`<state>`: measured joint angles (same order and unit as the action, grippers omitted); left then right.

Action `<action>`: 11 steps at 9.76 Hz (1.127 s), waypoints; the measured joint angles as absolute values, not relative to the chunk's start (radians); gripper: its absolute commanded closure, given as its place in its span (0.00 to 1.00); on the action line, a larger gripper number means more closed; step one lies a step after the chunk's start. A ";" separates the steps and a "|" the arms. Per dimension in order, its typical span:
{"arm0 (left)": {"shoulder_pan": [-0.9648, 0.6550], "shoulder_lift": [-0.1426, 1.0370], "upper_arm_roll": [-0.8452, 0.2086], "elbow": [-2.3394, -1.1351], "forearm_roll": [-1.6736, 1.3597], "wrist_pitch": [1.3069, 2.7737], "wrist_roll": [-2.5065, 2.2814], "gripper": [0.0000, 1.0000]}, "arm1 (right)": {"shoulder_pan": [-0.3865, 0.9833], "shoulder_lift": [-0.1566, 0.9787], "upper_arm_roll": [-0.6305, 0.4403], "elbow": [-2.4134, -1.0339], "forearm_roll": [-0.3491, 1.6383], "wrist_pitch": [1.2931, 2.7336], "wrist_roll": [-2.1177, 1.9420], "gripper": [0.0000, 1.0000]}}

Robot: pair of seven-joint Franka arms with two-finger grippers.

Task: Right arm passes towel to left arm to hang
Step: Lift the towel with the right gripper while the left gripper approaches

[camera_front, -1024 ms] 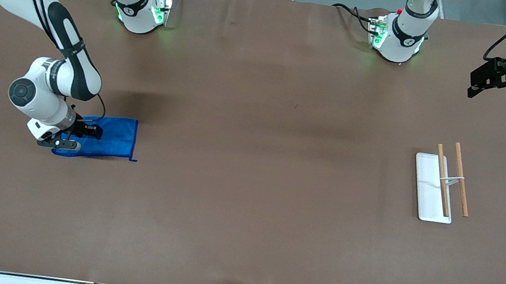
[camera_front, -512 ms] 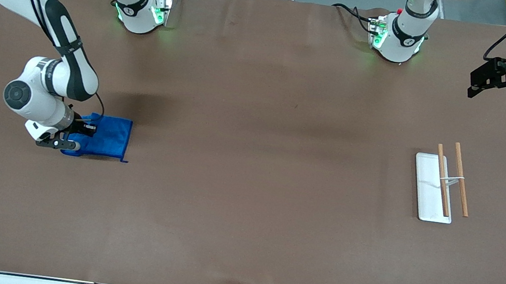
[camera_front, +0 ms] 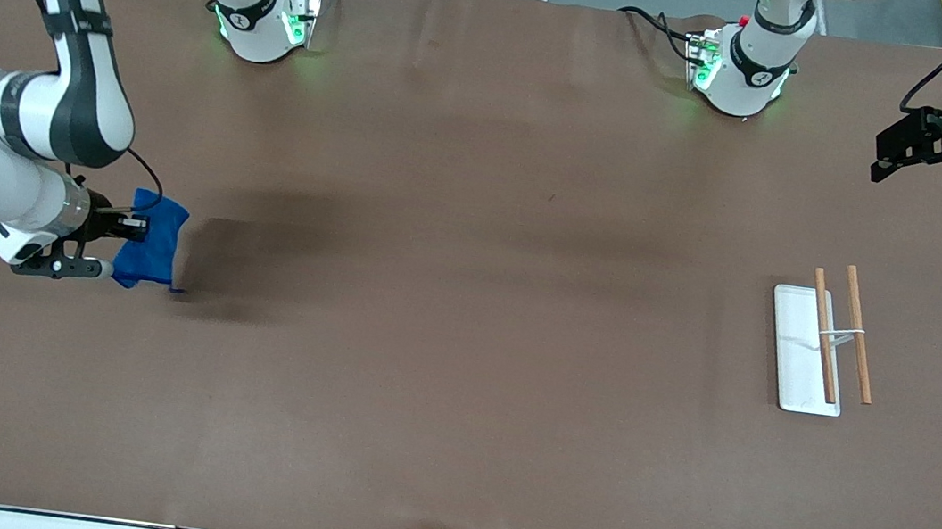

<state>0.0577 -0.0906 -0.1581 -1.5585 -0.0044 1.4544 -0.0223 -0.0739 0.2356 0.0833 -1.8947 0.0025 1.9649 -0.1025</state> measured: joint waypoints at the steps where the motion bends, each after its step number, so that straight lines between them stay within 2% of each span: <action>1: 0.058 -0.091 -0.158 -1.559 -0.004 1.454 -0.022 0.00 | -0.072 0.211 0.123 -1.892 0.079 1.962 -0.097 1.00; 6: 0.093 -0.066 -0.157 -1.560 -0.206 1.459 -0.022 0.00 | -0.063 0.175 0.320 -1.863 0.634 1.975 -0.077 1.00; 11: 0.097 0.148 -0.159 -1.637 -0.597 1.721 0.068 0.00 | -0.045 0.171 0.477 -1.863 1.014 1.994 -0.067 1.00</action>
